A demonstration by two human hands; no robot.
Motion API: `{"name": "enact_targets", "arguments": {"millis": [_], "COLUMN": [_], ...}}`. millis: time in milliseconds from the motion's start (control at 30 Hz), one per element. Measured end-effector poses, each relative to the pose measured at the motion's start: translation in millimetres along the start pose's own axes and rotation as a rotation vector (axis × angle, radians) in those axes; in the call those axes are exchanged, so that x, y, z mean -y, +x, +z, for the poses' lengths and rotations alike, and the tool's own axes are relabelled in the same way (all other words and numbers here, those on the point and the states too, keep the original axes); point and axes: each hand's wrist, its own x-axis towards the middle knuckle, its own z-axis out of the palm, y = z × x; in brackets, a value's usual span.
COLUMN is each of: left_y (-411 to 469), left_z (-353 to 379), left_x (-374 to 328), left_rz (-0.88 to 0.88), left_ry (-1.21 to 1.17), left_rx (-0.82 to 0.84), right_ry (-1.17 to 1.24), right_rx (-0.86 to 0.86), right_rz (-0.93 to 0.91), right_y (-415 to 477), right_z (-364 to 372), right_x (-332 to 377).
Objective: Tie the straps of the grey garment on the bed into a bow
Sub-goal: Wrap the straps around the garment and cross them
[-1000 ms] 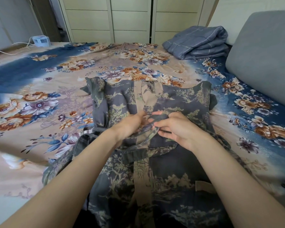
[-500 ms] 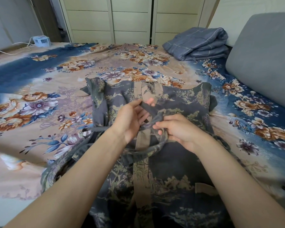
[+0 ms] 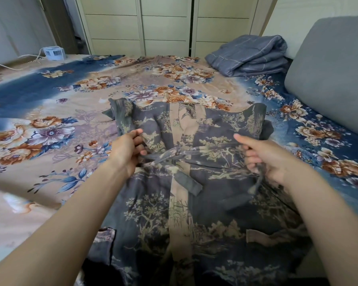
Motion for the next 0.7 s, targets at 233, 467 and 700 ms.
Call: {"name": "enact_targets", "arguments": {"millis": [233,467,700], "left_y": [3,14,15], "left_z": [-11,-25,-28], "left_x": [-4,-8,-9], "left_rz": [-0.003,0.135,0.277], "left_ry": [0.008,0.087,0.249], "left_rx": [-0.058,-0.143,-0.182], "right_ry": [0.261,0.275,0.251], "right_rx": [-0.112,-0.217,-0.284], "right_rz": [0.017,0.045,0.0], "right_y": [17,26,26], "right_z": [-24,-32,-34], "right_x": [-6,-16,-18]}}
